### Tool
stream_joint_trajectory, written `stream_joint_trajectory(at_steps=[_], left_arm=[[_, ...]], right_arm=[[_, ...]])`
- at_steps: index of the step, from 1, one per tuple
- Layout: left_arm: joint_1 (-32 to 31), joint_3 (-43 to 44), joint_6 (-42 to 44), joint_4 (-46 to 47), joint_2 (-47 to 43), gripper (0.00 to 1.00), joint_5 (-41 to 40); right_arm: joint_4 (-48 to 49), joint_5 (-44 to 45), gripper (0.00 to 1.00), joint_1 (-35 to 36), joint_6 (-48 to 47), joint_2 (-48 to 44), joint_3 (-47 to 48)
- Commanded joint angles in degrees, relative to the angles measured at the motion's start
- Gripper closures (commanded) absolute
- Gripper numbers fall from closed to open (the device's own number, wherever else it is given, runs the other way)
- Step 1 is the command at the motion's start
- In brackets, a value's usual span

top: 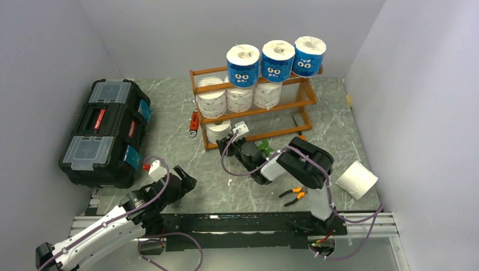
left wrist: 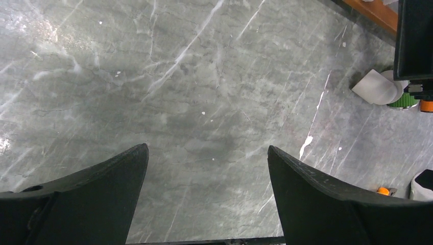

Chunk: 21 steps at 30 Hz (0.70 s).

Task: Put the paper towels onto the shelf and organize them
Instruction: Place the paper towel on the shelf.

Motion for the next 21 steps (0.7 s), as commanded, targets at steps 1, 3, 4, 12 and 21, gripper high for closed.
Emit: stream_joint_trajectory(at_steps=[1,3,4,12,21], left_arm=[[0.2,0.0,-1.2,-1.2,-1.2,0.07,-2.0],[0.2,0.0,-1.3,-1.4,-1.4,0.07,-2.1],[0.1,0.0,-1.3,-1.6,-1.5,0.07,-2.2],[0.1,0.5,-1.4,-2.4,-1.6,0.07,-2.9],[0.1,0.5,-1.5,-3.0,-1.9,0.07,-3.3]], right_arm=[[0.2,0.4,0.37,-0.1,1.0,1.4,2.5],[-0.1,0.4,0.37,-0.2,1.0,1.7,3.1],[-0.4,0.4,0.37,-0.1,0.9,1.9,3.5],[-2.6,1.7,0.37,-0.2,0.7,3.0,6.0],[-4.2,3.3,0.36,-0.4,0.9,4.3,7.5]])
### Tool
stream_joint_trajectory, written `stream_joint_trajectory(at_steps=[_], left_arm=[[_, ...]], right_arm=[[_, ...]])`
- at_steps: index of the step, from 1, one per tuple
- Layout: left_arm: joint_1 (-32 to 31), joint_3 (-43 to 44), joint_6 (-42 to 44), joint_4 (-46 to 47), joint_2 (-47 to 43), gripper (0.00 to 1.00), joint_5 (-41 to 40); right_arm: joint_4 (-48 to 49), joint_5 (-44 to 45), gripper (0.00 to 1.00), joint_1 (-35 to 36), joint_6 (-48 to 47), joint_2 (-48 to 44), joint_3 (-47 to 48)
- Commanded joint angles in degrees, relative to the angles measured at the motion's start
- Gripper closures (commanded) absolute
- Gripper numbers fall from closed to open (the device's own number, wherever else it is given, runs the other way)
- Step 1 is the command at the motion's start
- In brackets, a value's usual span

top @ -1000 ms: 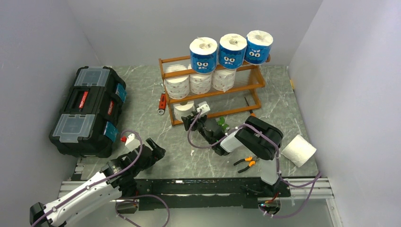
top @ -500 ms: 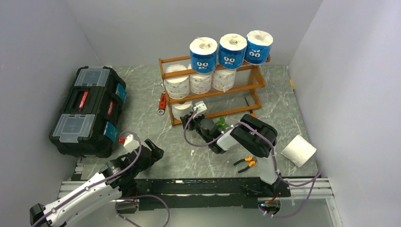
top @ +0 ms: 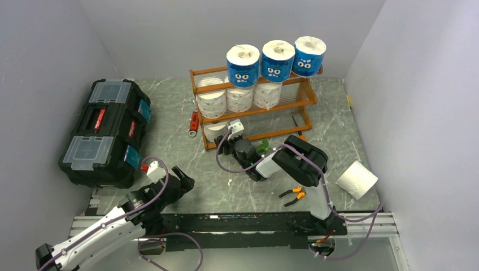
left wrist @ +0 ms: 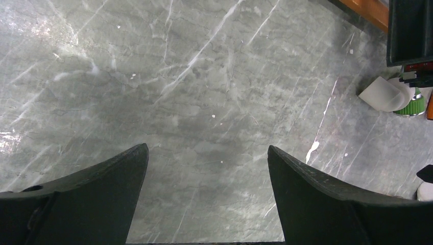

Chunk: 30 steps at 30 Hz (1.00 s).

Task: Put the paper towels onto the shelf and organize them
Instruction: Place the paper towel on the shelf.

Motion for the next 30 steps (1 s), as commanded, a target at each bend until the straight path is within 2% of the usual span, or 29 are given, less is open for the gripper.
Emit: stream_joint_trajectory(at_steps=[1,30], left_arm=[[0.1,0.6,-0.6,-0.4,-0.4,0.07,-1.6],[0.1,0.1,-1.2,-0.1,0.6,0.08,-1.1]], right_arm=[[0.6,1.8,0.37,-0.3,0.7,1.2,2.3],[-1.4,1.6,0.36,-0.5,0.8,4.5,7.2]])
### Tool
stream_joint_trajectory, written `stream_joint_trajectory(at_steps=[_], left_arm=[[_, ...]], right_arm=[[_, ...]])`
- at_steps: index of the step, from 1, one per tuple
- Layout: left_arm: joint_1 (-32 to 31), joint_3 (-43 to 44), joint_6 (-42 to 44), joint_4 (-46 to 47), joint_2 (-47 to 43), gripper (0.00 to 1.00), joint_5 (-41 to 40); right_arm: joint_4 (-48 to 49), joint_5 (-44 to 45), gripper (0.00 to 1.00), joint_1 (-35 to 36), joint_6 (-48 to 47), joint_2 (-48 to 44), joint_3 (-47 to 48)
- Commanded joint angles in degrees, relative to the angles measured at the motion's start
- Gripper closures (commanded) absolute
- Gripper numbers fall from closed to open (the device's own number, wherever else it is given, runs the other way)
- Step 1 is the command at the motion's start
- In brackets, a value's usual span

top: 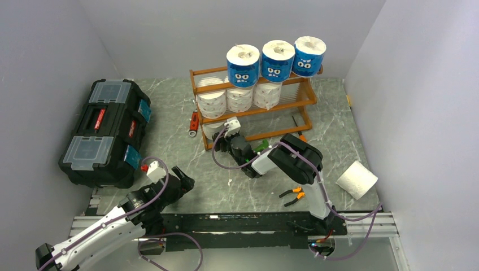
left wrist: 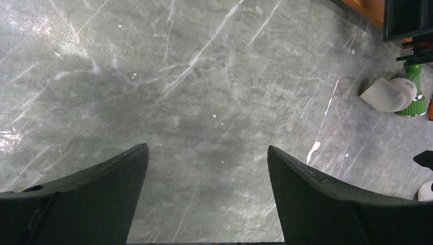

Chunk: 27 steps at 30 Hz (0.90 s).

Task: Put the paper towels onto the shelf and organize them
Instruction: Place the paper towel on the shelf.

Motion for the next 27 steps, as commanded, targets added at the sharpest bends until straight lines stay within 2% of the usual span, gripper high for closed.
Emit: stream_joint_trajectory(at_steps=[1,10,18,21,27], left_arm=[[0.2,0.1,-1.0,-0.1,0.5,0.08,-1.2],[0.2,-0.1,-1.2,0.8,1.0,0.08,-0.7],[0.1,-0.8,-1.1,1.5,-0.3,0.07,-0.4],[0.1,-0.9,-1.2,1.7,-0.2,0.07,-0.3],[0.1,-0.3,-0.6,2.1,0.1,0.08,0.0]], right_arm=[[1.1,0.0,0.36,-0.2,0.9,0.6,1.6],[2.2,0.0,0.22,0.6,0.4,-4.1,-2.8],[2.9,0.2,0.12,3.0,-1.4,-18.4,-13.0],[-0.7,0.8,0.10,4.1,-1.5,-25.5,-16.1],[-19.0,4.2,0.09,5.2,3.8,-40.1,-19.3]])
